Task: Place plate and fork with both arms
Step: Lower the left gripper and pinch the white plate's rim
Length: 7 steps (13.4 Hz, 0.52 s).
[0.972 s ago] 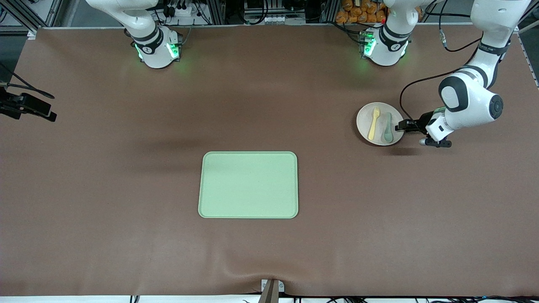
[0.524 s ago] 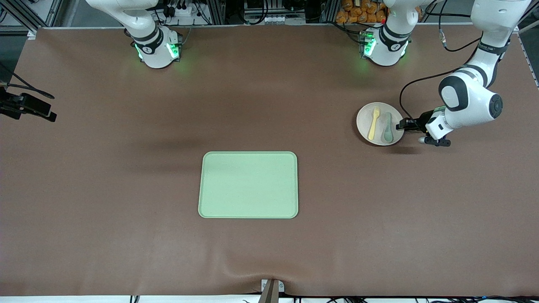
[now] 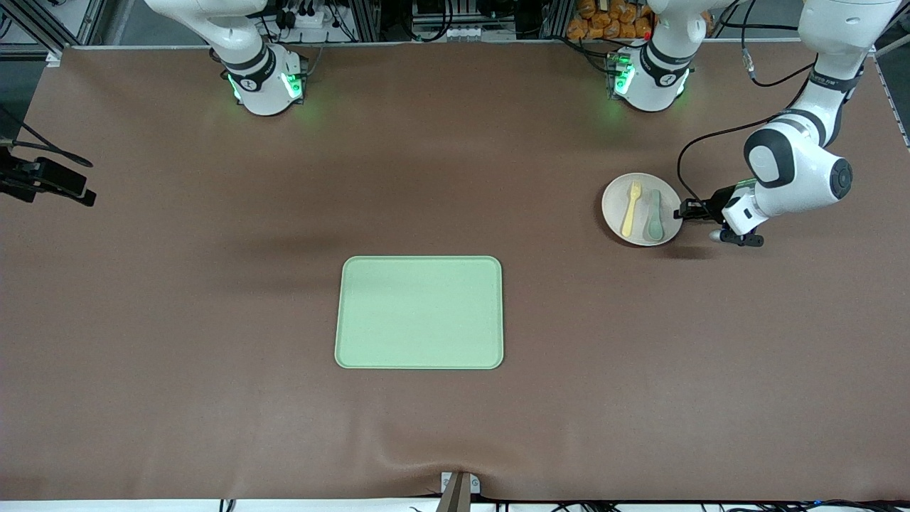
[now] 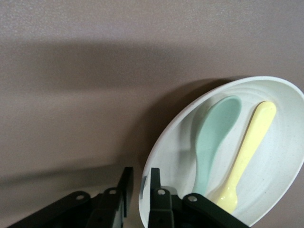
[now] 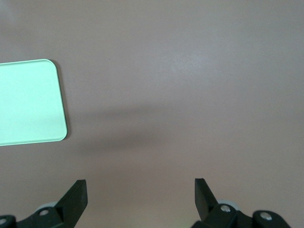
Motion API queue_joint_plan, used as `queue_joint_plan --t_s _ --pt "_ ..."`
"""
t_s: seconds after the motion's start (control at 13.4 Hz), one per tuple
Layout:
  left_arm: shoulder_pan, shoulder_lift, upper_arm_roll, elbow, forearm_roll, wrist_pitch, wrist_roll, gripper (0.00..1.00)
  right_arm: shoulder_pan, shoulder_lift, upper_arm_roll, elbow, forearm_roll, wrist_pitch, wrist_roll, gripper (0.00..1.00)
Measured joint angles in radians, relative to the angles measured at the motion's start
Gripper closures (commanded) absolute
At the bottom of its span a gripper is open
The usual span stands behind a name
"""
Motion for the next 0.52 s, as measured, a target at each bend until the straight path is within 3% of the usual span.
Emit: queue_joint_plan --t_s 0.52 --pt "-0.001 0.003 -0.001 0.0 0.0 0.0 0.0 0.94 0.077 0.011 0.005 0.0 0.002 0.051 0.005 0.0"
